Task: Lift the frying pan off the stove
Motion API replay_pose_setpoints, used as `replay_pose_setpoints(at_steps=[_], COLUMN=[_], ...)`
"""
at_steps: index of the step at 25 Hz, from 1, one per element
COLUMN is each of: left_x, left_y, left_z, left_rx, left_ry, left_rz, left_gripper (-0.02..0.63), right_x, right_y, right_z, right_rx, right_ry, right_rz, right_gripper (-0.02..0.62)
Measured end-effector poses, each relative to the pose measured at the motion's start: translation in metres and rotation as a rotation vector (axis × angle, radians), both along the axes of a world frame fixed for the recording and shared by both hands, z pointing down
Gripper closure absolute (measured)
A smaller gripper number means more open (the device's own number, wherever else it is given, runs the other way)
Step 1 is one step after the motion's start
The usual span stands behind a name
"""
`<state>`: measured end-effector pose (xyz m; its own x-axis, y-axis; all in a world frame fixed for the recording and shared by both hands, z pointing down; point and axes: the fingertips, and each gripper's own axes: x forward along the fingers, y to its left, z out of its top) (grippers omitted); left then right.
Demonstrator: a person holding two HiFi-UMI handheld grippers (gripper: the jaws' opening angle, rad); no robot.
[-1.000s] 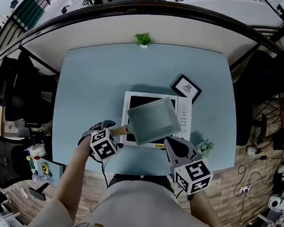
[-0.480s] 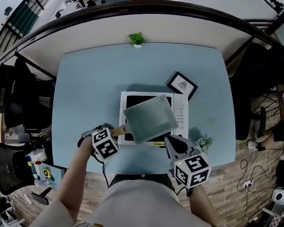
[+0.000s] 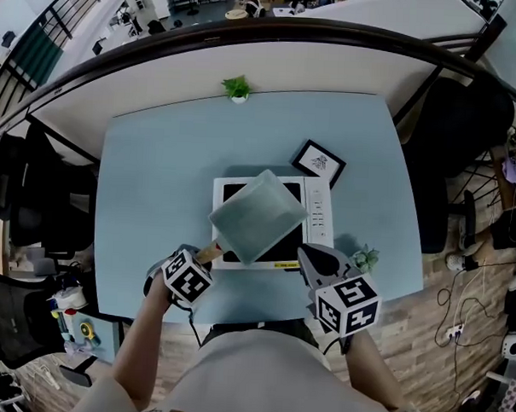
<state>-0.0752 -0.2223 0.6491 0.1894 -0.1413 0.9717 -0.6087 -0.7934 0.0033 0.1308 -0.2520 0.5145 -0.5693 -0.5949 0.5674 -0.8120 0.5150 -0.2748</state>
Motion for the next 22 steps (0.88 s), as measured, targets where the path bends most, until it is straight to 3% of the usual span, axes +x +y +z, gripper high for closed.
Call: replay_pose_setpoints(at_steps=[4,7,15,22], left_x=[-0.013,-0.026,-0.053,-0.064], left_y=[-0.010,-0.024,-0.054,-0.063], left_z=[-0.027,-0.060,-0.170,-0.272], left_rx=[0.083,0.194,0.495,0.786], left_ry=[0.068,0.098,0.208,0.293], left_rz=[-0.170,-0.251,-0.400,-0.453], left_gripper=[0.531,0.531,0.531,0.529], right_x=[0.003,0.005,-0.006,-0.027], right_y=[-0.006,-0.014,-0.034,-0.033], right_z=[-0.018,-0.038,-0.121,-0.206], right_rx=[0.047,0.102,0.300,0.482], right_ry=[0.003,0.006,-0.015,-0.059], right_rz=[0.012,0.025,0.027,-0.003], right_gripper=[0.592,0.592,0.592,0.592])
